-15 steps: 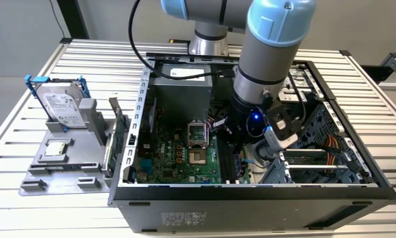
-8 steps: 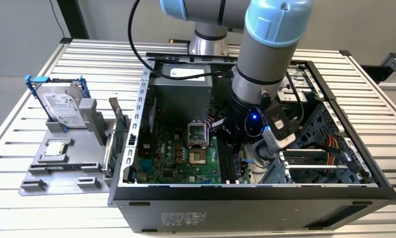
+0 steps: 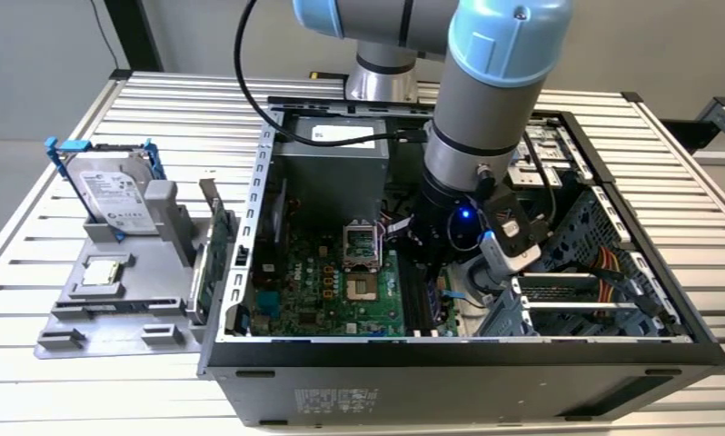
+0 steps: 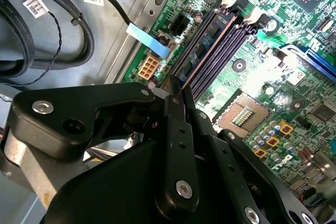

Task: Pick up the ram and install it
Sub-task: 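Insert the ram into the slot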

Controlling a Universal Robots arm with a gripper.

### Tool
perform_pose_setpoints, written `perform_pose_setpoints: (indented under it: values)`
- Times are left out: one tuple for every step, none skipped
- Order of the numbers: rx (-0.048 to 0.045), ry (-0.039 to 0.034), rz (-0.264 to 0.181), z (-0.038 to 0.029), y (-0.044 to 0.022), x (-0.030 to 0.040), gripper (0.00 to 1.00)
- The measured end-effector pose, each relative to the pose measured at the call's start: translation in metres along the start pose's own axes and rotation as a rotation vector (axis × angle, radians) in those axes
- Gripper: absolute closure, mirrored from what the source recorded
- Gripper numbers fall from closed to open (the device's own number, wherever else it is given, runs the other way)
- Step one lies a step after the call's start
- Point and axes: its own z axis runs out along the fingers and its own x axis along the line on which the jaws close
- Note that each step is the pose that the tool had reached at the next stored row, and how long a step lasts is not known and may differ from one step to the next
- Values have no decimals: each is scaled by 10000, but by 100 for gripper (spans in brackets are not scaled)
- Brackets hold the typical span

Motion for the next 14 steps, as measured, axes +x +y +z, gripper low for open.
perform_pose_setpoints:
  values:
    - [0, 0, 0, 0, 0, 0, 100]
    - [0, 0, 0, 0, 0, 0, 100]
    - [0, -1, 0, 0, 0, 0, 100]
    - [-1, 0, 0, 1, 0, 0, 100]
    - [0, 0, 0, 1, 0, 0, 100]
    - [0, 0, 0, 1, 0, 0, 100]
    - [0, 0, 1, 2, 0, 0, 100]
    - [0, 0, 0, 2, 0, 0, 100]
    - [-1, 0, 0, 2, 0, 0, 100]
    - [-1, 0, 1, 3, 0, 0, 100]
    - [-1, 0, 2, 4, -1, 0, 100]
    - [-3, -1, 5, 6, -1, 0, 100]
    - [-2, -1, 6, 7, 0, 0, 100]
    - [-1, -1, 8, 7, -1, 0, 100]
